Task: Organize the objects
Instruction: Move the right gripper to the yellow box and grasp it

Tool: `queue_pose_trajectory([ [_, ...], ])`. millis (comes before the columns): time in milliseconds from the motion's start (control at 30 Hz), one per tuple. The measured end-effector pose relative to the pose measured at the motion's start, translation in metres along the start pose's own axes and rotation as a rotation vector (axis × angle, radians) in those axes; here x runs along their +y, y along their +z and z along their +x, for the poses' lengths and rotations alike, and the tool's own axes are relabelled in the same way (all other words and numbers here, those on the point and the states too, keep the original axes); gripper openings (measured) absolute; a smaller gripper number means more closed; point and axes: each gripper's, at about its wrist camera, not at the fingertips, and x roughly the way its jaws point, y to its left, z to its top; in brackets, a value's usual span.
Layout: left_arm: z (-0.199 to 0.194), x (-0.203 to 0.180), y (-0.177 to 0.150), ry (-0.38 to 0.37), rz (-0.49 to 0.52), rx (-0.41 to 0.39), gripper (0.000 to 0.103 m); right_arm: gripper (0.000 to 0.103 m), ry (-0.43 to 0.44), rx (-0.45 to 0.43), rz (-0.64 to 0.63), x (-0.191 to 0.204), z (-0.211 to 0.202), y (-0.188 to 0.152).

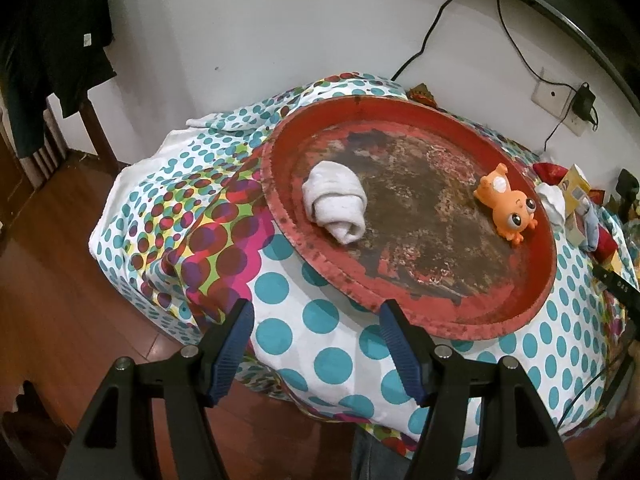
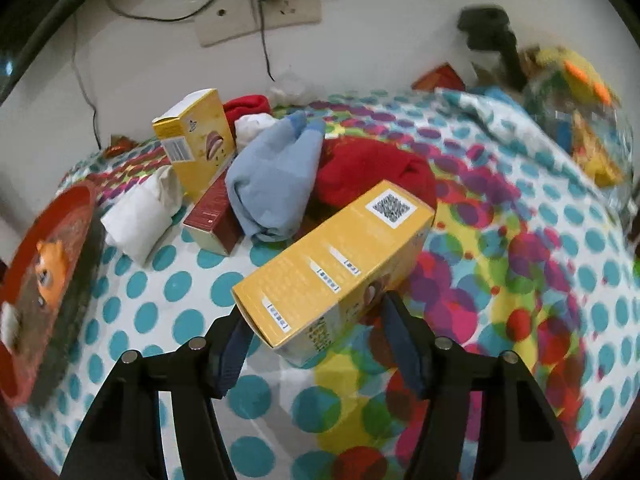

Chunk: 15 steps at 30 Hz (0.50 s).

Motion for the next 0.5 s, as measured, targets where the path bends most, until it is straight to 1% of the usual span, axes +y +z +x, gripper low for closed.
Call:
queue_pose_trajectory([
  [33,0.0,-0.001,0.0,0.0,0.004,0.0,0.067,0.061,-0.008,-0.004,-0.018,0.001,0.001,0.001],
  [100,0.001,-0.003,-0.001,0.0,0.007,0.002,0.067,0.061,0.001,-0.002,-0.015,0.0,0.002,0.002],
  [133,0.001,-0.003,-0.001,0.0,0.009,0.0,0.067,0.061,-0.008,-0.005,-0.016,0.0,0.002,0.003],
  [167,0.0,-0.004,-0.001,0.001,0.011,0.001,0.067,0.061,-0.057,-0.008,-0.029,0.001,0.002,0.004],
  [200,0.001,-0.004,-0.001,0.001,0.013,0.001,0.067,0.061,-0.077,-0.016,-0.033,0.001,0.0,0.005],
  [333,-0.001,-0.004,0.0,0.001,0.007,-0.008,0.067,0.061,-0.06,-0.016,-0.024,-0.008,-0.006,0.006],
  [500,-0.002,-0.004,0.0,-0.003,0.009,-0.006,0.067,0.061,-0.049,-0.006,-0.045,-0.018,-0.013,0.004],
])
